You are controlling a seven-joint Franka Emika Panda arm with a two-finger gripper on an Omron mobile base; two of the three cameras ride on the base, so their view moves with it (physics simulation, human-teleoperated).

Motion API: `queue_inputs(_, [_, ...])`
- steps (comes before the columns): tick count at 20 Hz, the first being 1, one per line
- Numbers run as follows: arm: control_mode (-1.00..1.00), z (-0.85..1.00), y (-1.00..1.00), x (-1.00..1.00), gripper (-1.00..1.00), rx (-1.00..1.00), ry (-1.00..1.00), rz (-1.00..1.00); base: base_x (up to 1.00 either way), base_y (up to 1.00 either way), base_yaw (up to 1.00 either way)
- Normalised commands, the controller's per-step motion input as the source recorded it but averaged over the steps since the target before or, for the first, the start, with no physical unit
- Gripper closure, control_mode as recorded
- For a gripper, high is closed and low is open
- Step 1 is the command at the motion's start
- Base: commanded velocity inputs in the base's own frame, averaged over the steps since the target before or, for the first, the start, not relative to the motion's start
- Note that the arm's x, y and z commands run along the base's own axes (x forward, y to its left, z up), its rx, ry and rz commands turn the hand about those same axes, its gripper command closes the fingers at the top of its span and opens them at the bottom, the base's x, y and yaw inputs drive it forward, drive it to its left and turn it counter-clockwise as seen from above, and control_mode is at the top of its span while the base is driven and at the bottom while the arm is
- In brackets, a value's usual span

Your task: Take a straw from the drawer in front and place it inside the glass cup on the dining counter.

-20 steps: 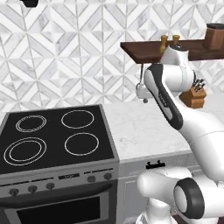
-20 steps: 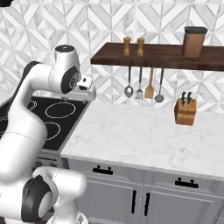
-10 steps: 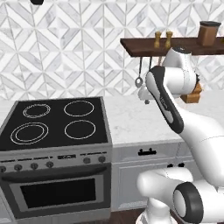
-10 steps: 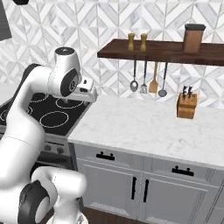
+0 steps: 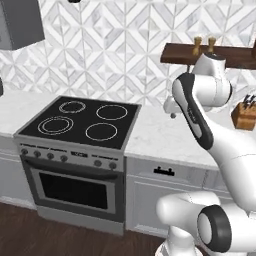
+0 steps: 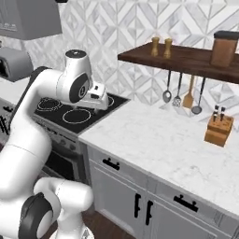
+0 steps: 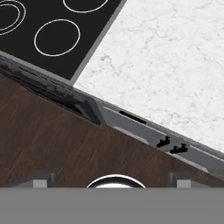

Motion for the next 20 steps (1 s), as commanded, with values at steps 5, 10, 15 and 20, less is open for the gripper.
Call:
queue_inputs(5, [1.00,0.00,0.00,0.00,-1.00,0.00,0.00,0.00,0.00,-0.74,0.62])
queue_inputs(10, [1.00,0.00,0.00,0.00,-1.00,0.00,0.00,0.00,-0.05,-0.77,0.52])
queue_inputs(15, [1.00,0.00,0.00,0.00,-1.00,0.00,0.00,0.00,-0.08,-0.73,0.33])
queue_inputs(20, [1.00,0.00,0.00,0.00,-1.00,0.00,0.00,0.00,-0.10,-0.63,0.32])
